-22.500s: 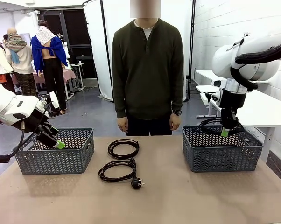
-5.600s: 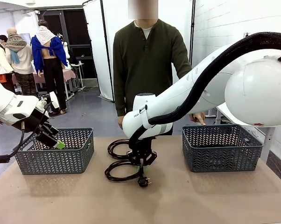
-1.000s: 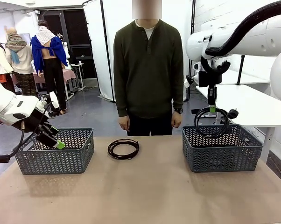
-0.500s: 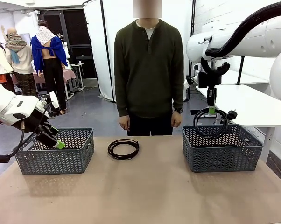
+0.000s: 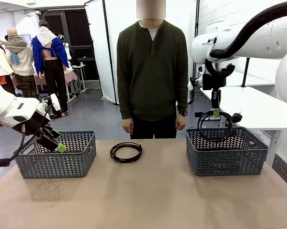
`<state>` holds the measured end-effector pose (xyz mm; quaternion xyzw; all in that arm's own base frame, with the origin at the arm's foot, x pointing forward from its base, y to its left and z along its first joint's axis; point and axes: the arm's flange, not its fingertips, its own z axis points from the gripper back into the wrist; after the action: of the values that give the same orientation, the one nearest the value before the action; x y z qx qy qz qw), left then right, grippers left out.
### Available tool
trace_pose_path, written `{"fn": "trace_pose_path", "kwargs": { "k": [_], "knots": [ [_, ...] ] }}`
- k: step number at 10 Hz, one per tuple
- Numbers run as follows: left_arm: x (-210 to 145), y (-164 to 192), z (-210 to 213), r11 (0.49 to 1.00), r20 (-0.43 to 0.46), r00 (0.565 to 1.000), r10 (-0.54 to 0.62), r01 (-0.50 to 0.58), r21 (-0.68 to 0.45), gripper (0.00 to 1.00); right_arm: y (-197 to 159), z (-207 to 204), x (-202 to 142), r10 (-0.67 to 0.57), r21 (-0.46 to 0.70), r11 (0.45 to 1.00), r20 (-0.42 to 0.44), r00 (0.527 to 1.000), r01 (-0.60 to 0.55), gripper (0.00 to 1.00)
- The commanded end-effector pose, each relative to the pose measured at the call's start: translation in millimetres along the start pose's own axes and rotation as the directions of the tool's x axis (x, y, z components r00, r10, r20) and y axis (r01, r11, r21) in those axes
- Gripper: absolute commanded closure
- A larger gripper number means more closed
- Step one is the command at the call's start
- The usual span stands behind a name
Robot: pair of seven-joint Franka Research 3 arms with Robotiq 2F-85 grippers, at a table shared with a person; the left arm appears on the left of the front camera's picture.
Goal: Organize the cables according to human instructions.
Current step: Pick up a bundle of cables and place it in the basket indicated by the human.
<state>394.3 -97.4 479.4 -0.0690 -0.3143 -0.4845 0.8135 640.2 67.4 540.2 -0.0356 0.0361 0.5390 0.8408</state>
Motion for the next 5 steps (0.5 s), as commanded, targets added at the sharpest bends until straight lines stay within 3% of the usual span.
{"fn": "trace_pose_path", "kwargs": {
  "k": [1, 5],
  "knots": [
    [-4.0, -1.3, -0.5, 1.0, 0.007, 1.0, 0.007, -0.007, -0.008, 0.0, -14.5, -17.9, -13.2, 0.025, -0.002, 1.0, 0.004, 1.0, -0.025, 1.0],
    [-4.0, -1.3, -0.5, 1.0, 0.007, 1.0, 0.007, -0.007, -0.008, 0.0, -24.2, -26.1, -16.8, 0.032, -0.004, 0.999, 0.021, 0.999, -0.032, 1.0]
  ]
}}
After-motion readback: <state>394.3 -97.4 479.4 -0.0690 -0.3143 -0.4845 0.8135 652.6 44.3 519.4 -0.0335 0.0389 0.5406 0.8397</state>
